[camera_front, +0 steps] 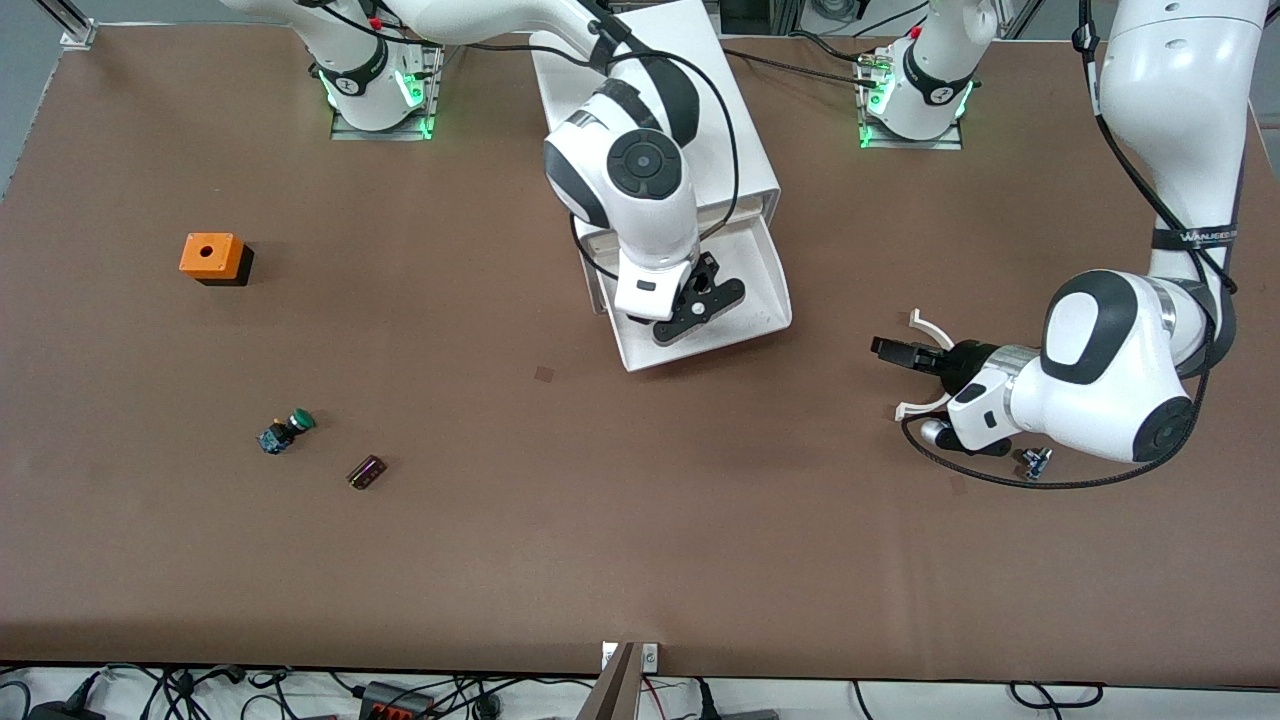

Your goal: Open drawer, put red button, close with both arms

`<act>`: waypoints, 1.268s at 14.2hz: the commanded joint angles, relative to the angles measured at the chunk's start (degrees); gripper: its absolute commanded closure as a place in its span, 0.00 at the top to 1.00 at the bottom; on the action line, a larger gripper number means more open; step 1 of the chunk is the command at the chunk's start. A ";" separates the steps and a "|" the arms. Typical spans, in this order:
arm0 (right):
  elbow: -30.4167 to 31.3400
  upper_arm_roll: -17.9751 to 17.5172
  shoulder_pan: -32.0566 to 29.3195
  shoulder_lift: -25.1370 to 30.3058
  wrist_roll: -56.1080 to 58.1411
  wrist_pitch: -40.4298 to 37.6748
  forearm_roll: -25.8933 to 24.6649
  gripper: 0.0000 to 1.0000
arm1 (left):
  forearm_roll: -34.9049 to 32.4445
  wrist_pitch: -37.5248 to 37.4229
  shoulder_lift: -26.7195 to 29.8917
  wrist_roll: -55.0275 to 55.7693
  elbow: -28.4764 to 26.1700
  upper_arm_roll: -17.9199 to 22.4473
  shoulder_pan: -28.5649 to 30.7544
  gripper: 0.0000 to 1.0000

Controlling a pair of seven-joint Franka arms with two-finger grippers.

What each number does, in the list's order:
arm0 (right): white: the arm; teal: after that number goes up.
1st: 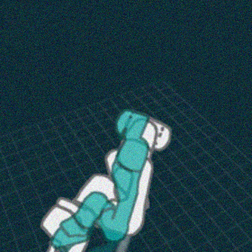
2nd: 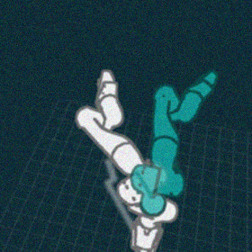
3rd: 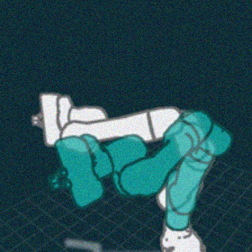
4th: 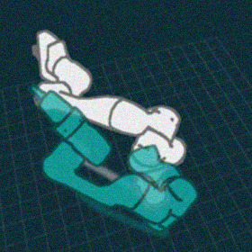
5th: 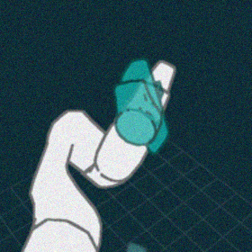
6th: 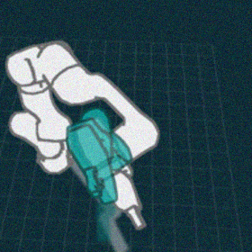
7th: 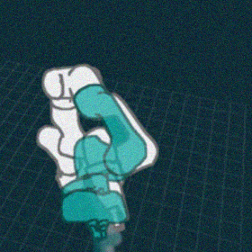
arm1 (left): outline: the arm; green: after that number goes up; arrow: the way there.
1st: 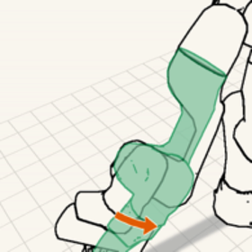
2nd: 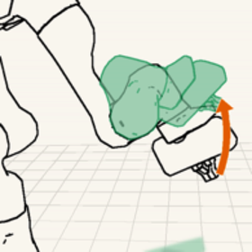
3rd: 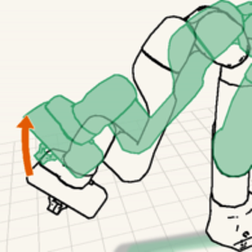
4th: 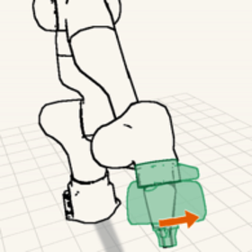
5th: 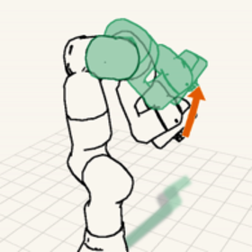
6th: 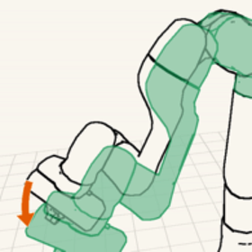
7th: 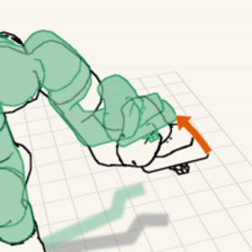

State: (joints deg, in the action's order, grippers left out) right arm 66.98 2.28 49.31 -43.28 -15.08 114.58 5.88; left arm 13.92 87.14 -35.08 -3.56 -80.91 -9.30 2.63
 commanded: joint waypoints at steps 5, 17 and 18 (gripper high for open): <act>-1.58 0.62 2.55 -3.04 -4.34 1.26 0.19 0.00 | -15.50 -0.31 -2.79 1.28 7.78 0.60 -1.67 1.00; -5.96 1.67 -4.11 2.49 -10.50 -4.96 0.45 1.00 | -15.42 1.72 -3.85 1.72 7.78 0.69 -1.75 1.00; -6.50 1.59 -6.30 3.45 -10.32 -6.55 0.54 1.00 | -15.42 1.72 -3.85 1.72 7.78 0.69 -1.84 1.00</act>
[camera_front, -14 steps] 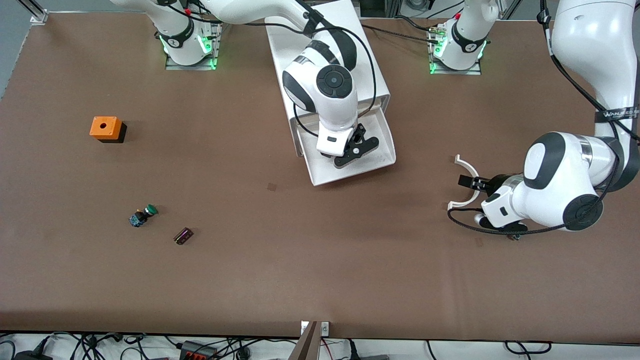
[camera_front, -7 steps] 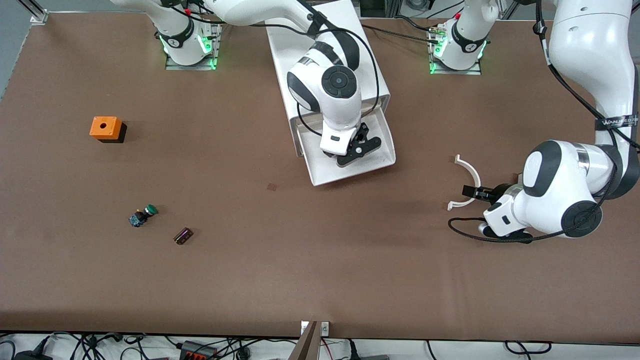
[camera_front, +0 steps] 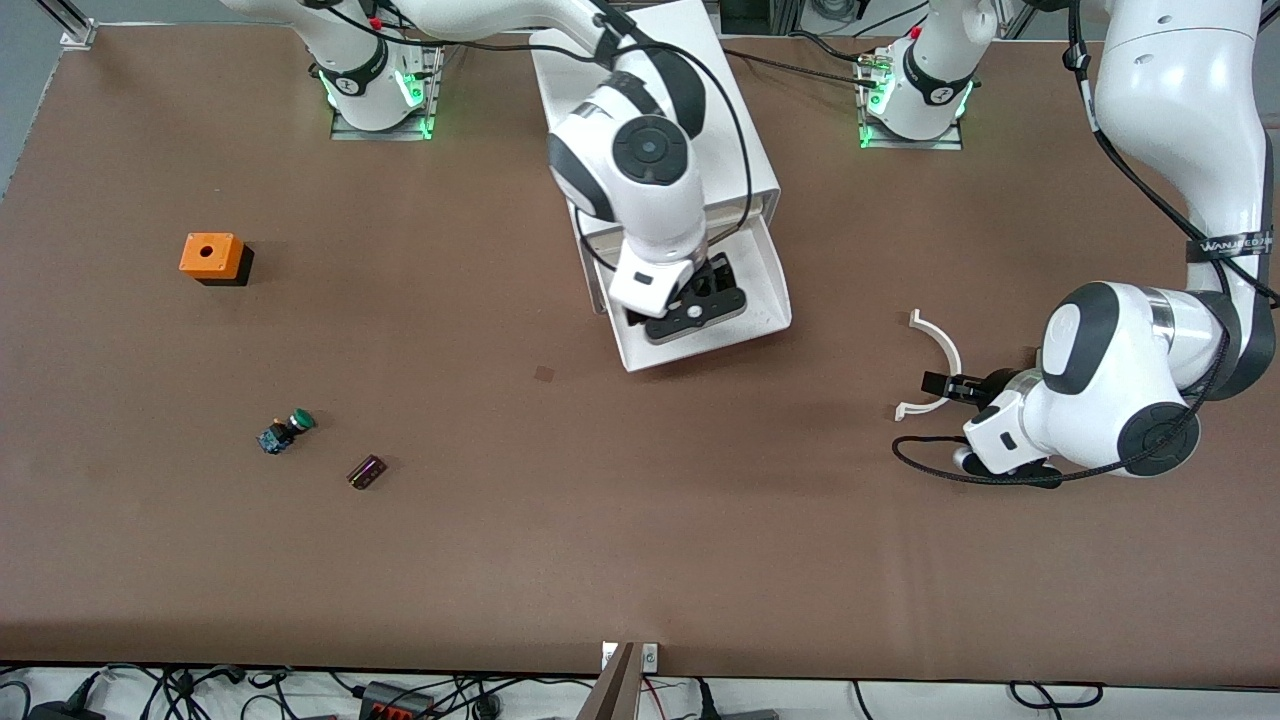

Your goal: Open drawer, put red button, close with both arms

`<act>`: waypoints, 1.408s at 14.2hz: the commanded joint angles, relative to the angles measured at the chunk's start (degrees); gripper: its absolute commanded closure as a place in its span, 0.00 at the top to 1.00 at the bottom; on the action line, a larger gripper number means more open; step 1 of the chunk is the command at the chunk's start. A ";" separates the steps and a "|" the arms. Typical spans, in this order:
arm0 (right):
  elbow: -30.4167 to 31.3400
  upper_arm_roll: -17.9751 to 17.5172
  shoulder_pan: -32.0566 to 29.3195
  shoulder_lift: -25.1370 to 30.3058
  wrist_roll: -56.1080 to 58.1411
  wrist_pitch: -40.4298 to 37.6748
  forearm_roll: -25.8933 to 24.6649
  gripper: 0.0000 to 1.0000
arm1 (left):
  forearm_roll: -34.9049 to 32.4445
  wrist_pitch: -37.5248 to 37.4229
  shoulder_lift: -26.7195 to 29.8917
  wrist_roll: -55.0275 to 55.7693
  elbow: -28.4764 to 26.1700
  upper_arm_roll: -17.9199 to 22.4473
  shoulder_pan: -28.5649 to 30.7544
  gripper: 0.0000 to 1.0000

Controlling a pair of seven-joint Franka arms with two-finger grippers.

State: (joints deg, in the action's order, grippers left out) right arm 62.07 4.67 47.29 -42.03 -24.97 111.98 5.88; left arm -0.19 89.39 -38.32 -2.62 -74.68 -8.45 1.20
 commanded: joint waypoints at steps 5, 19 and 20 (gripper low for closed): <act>-0.89 -0.45 -15.98 5.64 1.93 -10.20 -1.56 1.00 | -1.31 -0.44 -0.53 2.96 1.47 -0.34 -0.59 1.00; -0.54 -0.01 -40.16 11.79 26.10 -23.04 -2.19 1.00 | -1.04 22.13 -0.62 39.59 -2.49 -1.92 -15.16 1.00; -0.46 -0.10 -41.13 12.32 26.28 -23.04 -2.27 1.00 | -1.04 23.19 -0.62 41.53 -3.01 -1.92 -16.74 1.00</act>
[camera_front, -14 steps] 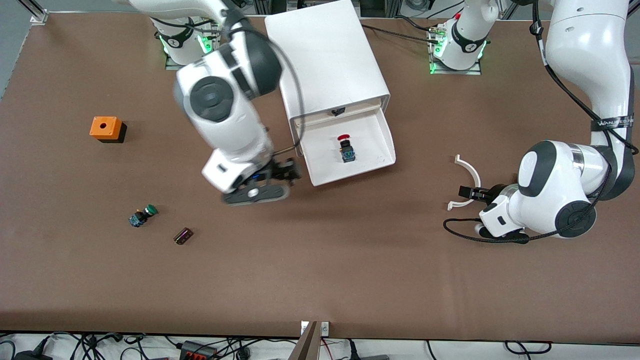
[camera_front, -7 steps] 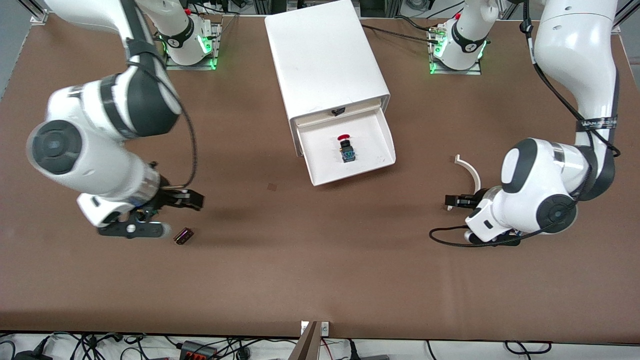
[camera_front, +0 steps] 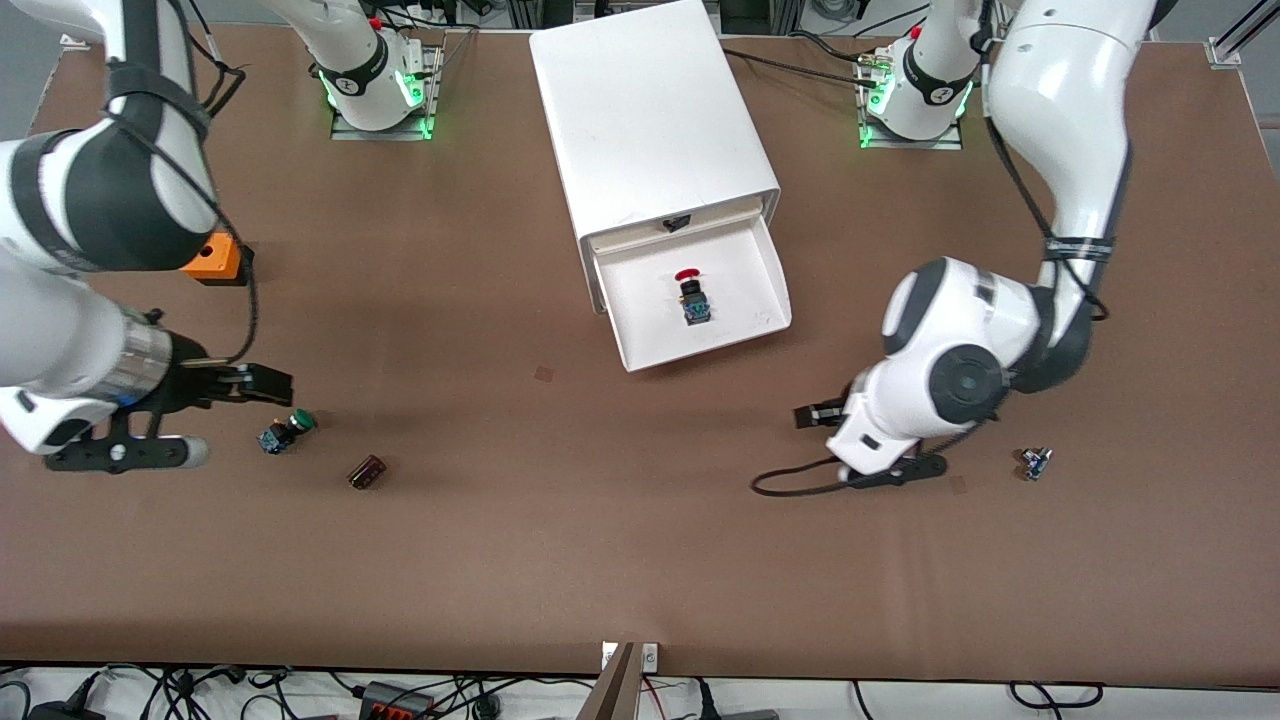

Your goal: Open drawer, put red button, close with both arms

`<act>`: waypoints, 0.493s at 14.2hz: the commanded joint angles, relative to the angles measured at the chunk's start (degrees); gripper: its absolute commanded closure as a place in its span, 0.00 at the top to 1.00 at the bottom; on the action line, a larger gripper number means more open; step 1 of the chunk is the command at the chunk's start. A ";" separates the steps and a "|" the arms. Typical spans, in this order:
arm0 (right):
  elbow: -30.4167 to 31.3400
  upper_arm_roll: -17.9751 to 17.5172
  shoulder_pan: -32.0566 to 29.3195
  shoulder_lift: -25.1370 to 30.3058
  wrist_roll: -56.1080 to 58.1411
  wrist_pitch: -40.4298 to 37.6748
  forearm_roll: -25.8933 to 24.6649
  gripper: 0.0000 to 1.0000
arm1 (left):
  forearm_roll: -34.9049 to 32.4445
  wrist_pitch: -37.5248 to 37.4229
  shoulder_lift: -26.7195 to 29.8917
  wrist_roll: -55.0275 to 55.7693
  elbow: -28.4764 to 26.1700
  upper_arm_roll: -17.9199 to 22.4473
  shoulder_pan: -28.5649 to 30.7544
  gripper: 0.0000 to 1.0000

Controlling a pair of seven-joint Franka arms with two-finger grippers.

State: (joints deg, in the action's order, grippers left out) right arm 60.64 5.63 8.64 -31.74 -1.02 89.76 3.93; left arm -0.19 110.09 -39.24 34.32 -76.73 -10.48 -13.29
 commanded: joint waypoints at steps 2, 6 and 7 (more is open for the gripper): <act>3.42 -0.98 -3.28 5.44 2.16 -0.81 -0.68 1.00 | -1.05 3.72 0.05 7.77 -1.05 0.11 -4.71 1.00; 10.10 -2.11 -7.66 12.39 2.43 -0.63 -0.42 1.00 | -1.13 6.10 -0.75 15.95 -3.41 0.11 -8.85 1.00; 11.42 -2.64 -8.46 13.54 2.43 -0.64 -0.42 1.00 | -1.13 6.10 -0.48 16.04 -4.38 0.11 -9.12 1.00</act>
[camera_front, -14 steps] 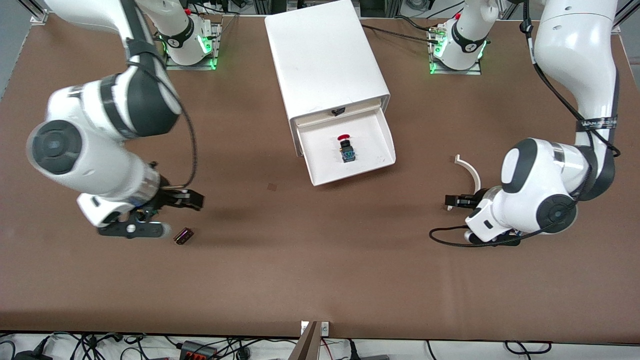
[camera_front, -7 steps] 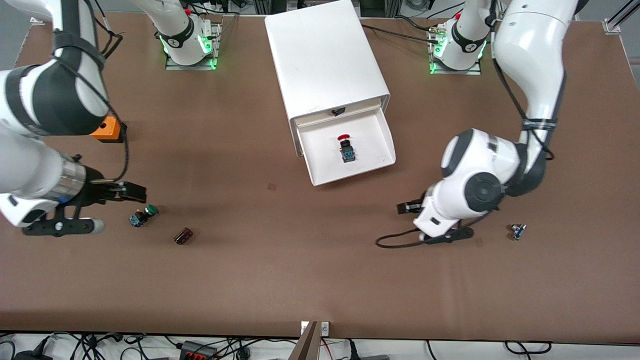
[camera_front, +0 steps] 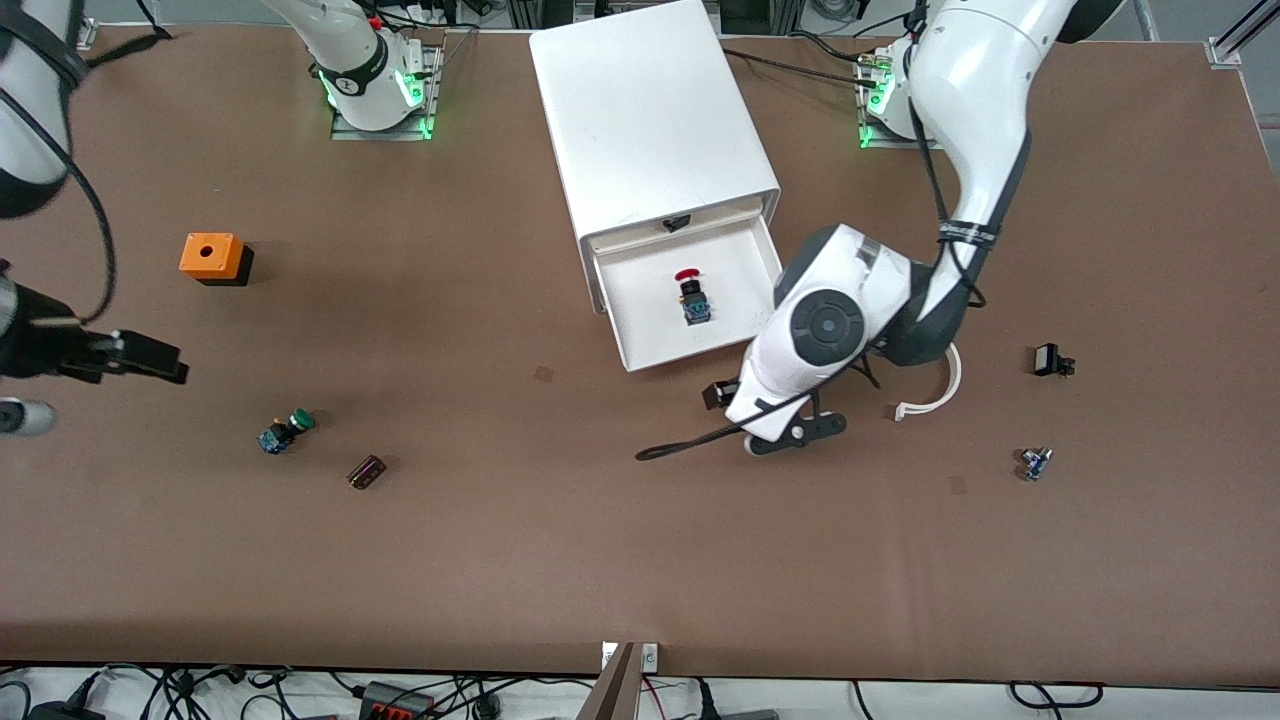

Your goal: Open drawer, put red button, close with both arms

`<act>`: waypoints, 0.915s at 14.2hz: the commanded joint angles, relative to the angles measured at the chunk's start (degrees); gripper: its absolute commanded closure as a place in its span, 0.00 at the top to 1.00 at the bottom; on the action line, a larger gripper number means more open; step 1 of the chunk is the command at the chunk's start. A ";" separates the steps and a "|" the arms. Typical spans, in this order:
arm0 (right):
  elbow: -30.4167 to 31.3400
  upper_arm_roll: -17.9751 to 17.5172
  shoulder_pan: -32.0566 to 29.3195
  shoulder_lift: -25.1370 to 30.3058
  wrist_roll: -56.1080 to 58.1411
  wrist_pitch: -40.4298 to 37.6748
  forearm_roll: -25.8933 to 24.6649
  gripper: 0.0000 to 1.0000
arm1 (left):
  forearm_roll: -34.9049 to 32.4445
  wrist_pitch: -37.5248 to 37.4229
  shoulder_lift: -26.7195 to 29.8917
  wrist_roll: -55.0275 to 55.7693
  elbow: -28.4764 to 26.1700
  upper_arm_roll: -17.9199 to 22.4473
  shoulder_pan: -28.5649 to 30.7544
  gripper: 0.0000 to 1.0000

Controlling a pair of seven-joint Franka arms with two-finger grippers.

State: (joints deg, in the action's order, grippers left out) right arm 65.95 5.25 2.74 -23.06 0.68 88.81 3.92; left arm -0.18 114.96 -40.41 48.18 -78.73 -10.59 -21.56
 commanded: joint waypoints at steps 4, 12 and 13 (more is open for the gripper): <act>13.48 -2.70 -3.17 11.26 0.64 0.66 -2.50 1.00 | -0.96 0.01 1.91 2.27 -6.43 -4.34 0.55 1.00; 29.02 -2.70 -2.56 22.68 1.87 4.51 -5.32 1.00 | 8.97 -12.91 3.14 2.27 -7.06 -6.81 0.12 1.00; 32.45 -2.61 -2.56 24.97 1.87 6.53 -5.32 1.00 | 9.06 -14.05 3.14 2.27 -7.14 -7.59 -0.06 1.00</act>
State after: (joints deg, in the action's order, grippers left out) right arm 88.86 3.31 0.59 -5.01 1.75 90.88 -0.21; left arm 7.64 103.35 -39.97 50.11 -83.73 -16.75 -22.13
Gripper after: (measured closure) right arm 0.000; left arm 0.000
